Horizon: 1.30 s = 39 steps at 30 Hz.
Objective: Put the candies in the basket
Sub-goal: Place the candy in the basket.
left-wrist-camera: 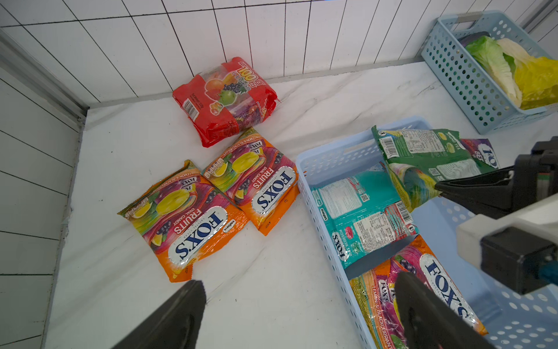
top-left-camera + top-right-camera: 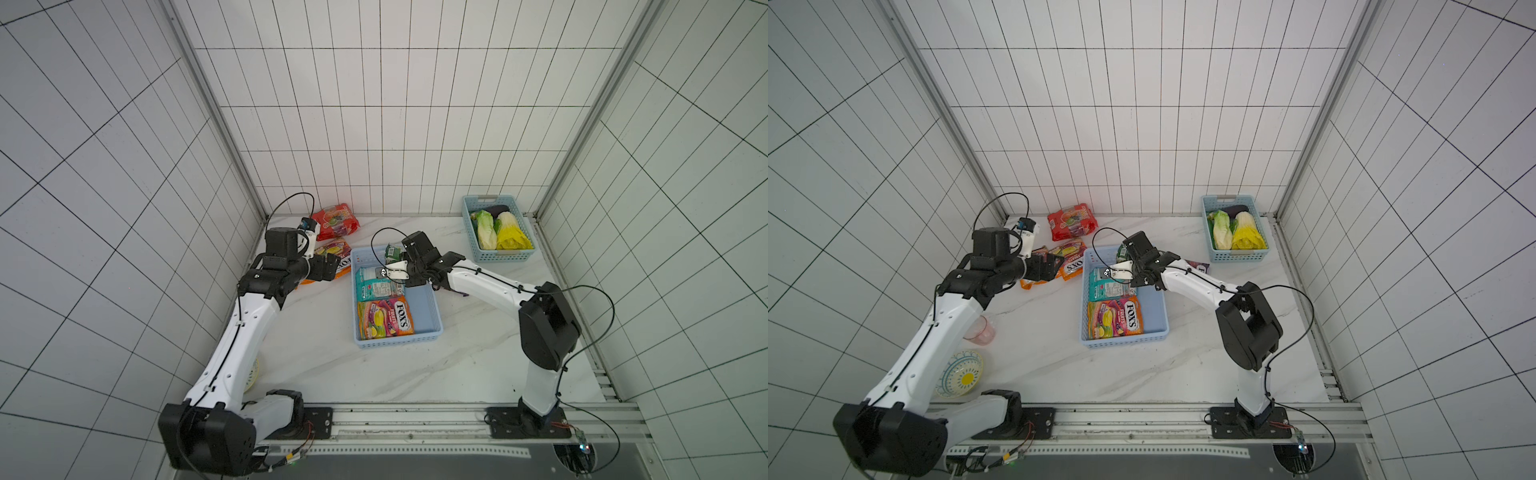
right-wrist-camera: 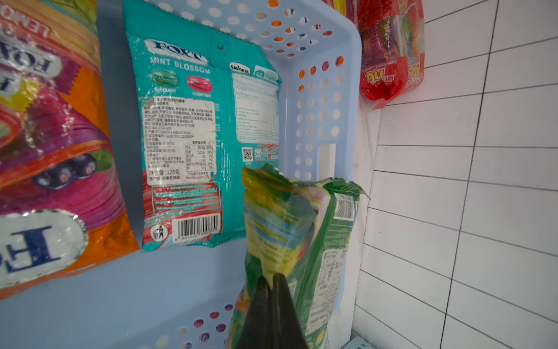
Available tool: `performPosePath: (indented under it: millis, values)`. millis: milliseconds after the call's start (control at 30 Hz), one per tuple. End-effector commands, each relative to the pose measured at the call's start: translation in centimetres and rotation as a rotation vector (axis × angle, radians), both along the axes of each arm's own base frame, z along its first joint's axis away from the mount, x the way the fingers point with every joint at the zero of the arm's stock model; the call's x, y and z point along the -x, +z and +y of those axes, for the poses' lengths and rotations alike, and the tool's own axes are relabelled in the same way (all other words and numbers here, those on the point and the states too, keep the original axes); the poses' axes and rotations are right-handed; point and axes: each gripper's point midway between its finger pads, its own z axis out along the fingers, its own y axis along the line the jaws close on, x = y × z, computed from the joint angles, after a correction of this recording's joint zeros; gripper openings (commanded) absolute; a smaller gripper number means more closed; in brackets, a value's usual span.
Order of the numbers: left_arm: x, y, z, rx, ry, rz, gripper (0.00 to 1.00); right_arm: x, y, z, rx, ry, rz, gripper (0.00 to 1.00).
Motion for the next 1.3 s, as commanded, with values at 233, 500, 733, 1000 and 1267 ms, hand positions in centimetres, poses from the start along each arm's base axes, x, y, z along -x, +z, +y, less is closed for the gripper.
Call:
performPosePath:
  millis: [233,500,733,1000,1267]
  values:
    - [-0.9,1.2,0.8,-0.019,0.053,-0.048,0.96,-0.2,-1.1,6.1,-0.037,0.161,-0.106,0.00]
    - [-1.0,1.1,0.6,-0.013,0.047,-0.040,0.96,2.0,-2.5,7.2,-0.045,0.202,-0.033,0.00]
    - [-1.0,1.2,0.7,-0.013,0.051,-0.043,0.96,3.8,-2.5,8.0,-0.056,0.258,0.032,0.00]
    - [-1.1,1.2,0.8,-0.011,0.054,-0.041,0.96,4.4,-2.9,8.9,-0.067,0.241,0.049,0.00]
    - [-1.0,1.2,1.0,-0.016,0.061,-0.040,0.96,4.9,-0.6,9.3,-0.127,0.206,0.010,0.42]
